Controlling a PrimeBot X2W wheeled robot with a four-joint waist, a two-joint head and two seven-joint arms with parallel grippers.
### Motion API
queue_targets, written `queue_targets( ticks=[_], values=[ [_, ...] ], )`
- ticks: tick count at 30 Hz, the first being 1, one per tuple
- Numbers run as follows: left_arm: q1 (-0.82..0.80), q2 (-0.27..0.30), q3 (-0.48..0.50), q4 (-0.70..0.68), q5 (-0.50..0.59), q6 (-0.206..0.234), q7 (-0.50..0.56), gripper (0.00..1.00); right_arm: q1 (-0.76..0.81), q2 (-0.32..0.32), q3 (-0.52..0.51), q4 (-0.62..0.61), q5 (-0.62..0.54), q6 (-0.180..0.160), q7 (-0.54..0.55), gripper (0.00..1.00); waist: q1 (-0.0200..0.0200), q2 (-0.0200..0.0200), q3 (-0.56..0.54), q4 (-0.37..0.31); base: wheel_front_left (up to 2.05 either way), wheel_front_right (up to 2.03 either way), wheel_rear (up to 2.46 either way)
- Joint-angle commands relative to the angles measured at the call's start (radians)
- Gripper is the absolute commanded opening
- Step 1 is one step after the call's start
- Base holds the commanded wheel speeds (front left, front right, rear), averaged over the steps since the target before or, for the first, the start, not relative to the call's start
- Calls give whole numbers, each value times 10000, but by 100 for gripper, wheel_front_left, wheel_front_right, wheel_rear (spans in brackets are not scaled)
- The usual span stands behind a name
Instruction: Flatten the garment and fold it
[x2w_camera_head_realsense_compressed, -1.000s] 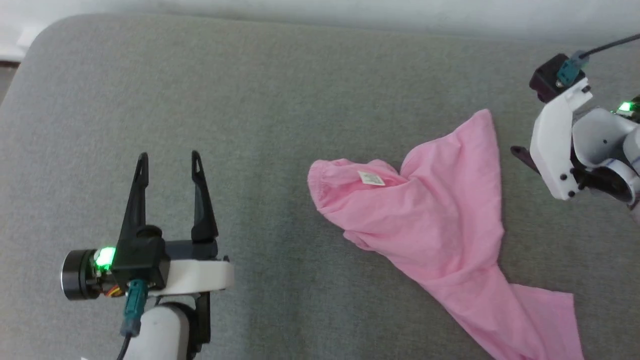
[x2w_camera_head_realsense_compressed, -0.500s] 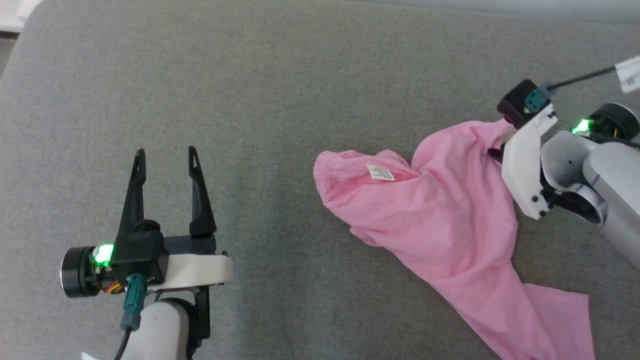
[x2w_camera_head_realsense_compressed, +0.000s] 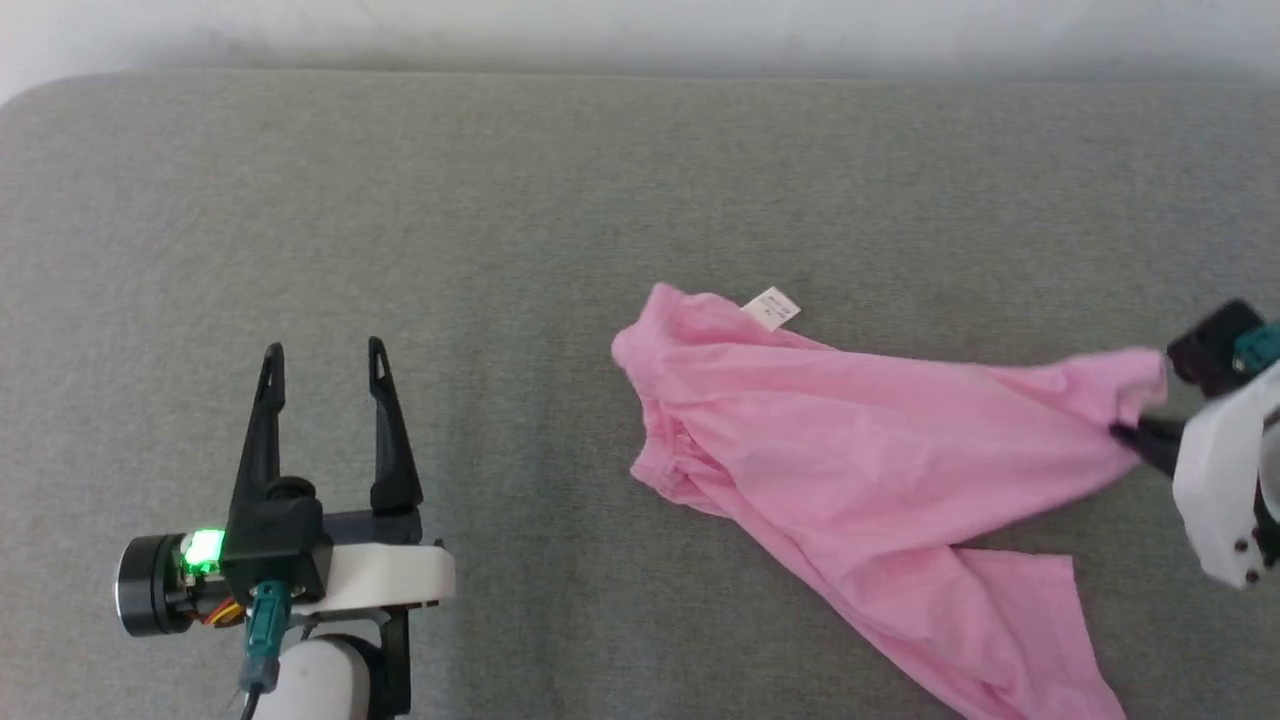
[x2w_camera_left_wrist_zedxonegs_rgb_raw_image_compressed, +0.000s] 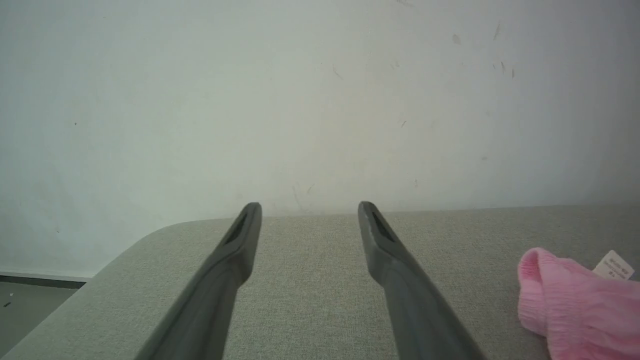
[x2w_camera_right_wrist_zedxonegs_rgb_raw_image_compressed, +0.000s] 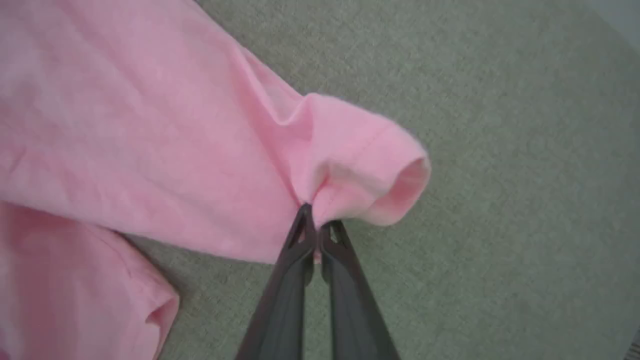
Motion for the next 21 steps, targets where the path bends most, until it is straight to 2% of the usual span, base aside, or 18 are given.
queue_targets(
  ticks=[1, 7, 8, 9, 10, 13, 16, 19, 21],
  values=[
    [-35, 54, -45, -28, 10, 3, -47, 100, 467, 148, -134, 142, 107, -11, 129, 0, 1, 0, -28, -260, 0, 0, 0],
    [-310, 161, -151, 250, -1, -124, -47, 100, 1508, 1048, -382, 1134, 142, -11, 355, 0, 1, 0, -58, -281, 0, 0, 0],
    [-317, 208, -144, 309, 2, -141, -47, 100, 1596, 1190, -503, 1253, 120, -11, 227, 11, 1, 0, -136, -305, 0, 0, 0],
    [-336, 272, -134, 360, 14, -163, -47, 100, 1666, 1285, -644, 1353, 46, -11, 40, 91, 1, 0, -222, -328, 0, 0, 0],
    [-367, 352, -114, 413, 21, -191, -47, 100, 1714, 1336, -809, 1435, -111, -11, -197, 100, 1, 0, -326, -362, 0, 0, 0],
    [-608, 679, -87, 622, 35, -405, -47, 100, 1934, 1366, -1386, 1411, -677, -11, -934, 100, 1, 0, -626, -477, 0, 0, 0],
    [-1218, 1174, -147, 1112, 80, -853, -47, 100, 2281, 1370, -2380, 1057, -1197, -11, -1731, 100, 1, 0, -834, -644, 0, 0, 0],
    [-2208, 1660, -382, 1952, 156, -1490, -47, 100, 2798, 1494, -3607, 549, -1901, -11, -2273, 100, 1, 0, -944, -824, 0, 0, 0],
    [-3051, 1893, -690, 2654, 197, -2077, 87, 100, 3188, 1756, -4555, 243, -2468, -11, -2668, 100, 1, 0, -960, -939, 0, 0, 0]
  ],
)
